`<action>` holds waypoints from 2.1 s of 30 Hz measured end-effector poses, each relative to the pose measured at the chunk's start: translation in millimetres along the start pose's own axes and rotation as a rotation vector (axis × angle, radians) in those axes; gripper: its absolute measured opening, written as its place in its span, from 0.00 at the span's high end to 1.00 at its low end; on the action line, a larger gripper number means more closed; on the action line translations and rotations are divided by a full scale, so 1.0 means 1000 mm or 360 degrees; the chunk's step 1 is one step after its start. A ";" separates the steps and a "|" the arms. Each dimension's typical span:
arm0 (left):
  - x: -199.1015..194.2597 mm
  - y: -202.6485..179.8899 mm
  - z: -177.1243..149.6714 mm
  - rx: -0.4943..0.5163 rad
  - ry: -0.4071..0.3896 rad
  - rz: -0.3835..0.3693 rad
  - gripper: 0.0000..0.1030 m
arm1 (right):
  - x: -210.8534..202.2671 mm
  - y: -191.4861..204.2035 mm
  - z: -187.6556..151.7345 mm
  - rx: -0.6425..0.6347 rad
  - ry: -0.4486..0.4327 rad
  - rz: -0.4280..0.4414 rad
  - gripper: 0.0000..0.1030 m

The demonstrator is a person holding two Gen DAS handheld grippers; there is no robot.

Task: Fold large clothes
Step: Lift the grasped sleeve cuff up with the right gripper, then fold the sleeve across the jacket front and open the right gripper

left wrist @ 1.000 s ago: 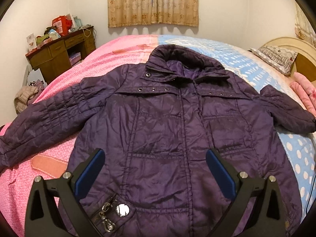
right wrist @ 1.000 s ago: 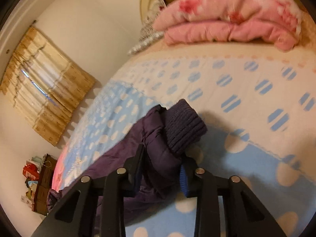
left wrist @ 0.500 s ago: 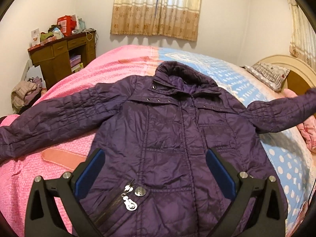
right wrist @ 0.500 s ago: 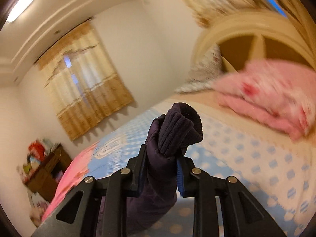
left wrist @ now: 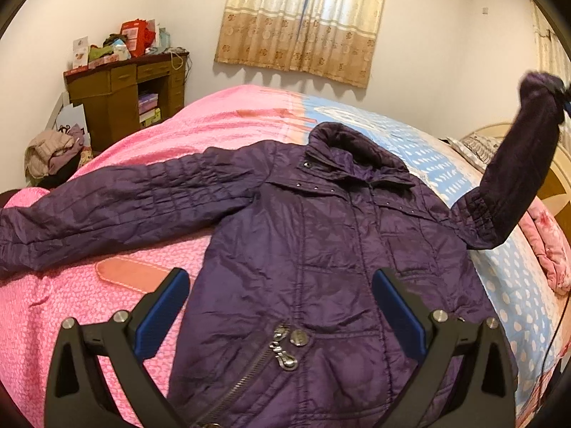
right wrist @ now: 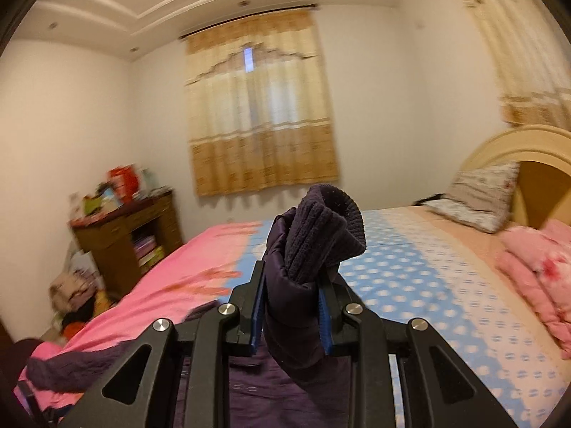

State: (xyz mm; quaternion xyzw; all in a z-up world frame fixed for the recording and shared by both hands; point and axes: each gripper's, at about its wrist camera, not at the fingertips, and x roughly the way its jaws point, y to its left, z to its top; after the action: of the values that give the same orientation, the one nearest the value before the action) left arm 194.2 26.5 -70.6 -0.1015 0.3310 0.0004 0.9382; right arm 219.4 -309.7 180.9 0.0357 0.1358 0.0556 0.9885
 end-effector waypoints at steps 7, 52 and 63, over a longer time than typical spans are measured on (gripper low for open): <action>-0.003 0.025 -0.004 -0.0042 -0.0012 0.0040 0.00 | 0.051 0.118 -0.048 -0.0218 0.0134 0.0228 0.76; 0.121 -0.019 0.043 -0.0120 0.0251 -0.0440 0.94 | 0.118 -0.034 -0.304 0.0630 0.0745 0.0090 0.27; 0.085 0.005 0.024 -0.0163 0.0212 -0.0441 0.95 | 0.097 -0.024 -0.257 0.0428 0.0559 -0.0057 0.26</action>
State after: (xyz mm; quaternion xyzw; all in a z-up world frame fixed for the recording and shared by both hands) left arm 274.8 30.7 -105.9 -0.1936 0.3750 -0.1189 0.8988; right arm 244.3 -307.5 -93.4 0.1546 0.3128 0.0246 0.9368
